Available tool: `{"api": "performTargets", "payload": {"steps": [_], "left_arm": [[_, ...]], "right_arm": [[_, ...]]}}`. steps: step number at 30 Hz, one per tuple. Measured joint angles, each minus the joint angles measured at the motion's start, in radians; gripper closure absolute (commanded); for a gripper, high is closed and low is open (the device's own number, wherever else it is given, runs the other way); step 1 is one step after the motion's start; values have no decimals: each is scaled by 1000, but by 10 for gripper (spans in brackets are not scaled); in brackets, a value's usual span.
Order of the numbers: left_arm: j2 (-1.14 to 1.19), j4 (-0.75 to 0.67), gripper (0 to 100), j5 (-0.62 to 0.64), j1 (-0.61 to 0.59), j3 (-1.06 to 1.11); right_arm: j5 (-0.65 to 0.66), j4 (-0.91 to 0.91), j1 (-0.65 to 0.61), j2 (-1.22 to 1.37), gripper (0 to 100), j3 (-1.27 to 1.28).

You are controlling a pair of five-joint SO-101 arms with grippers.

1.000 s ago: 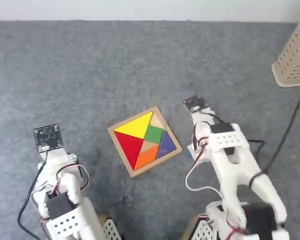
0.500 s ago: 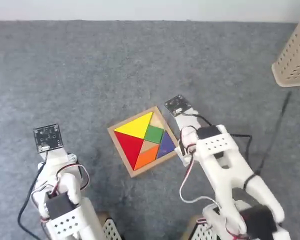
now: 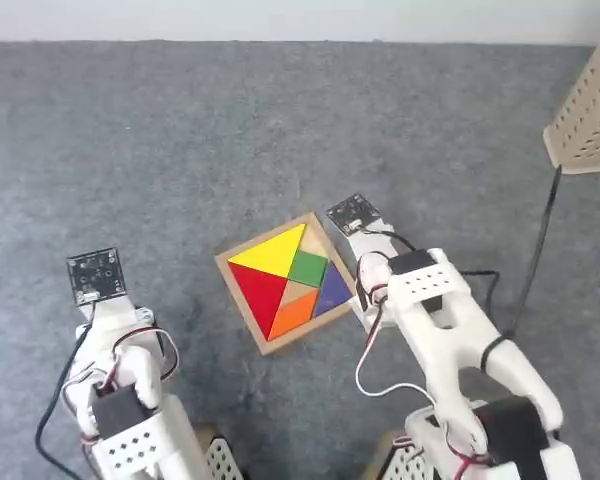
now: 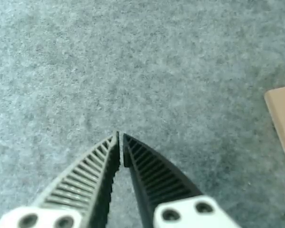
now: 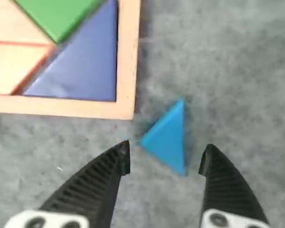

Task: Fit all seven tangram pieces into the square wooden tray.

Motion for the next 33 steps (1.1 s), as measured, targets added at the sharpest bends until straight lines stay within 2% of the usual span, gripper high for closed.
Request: {"api": "performTargets", "payload": {"steps": [33], "left_arm": [[0,0,987,0,0,0]], "right_arm": [[0,-49,0,14,753,11]]}}
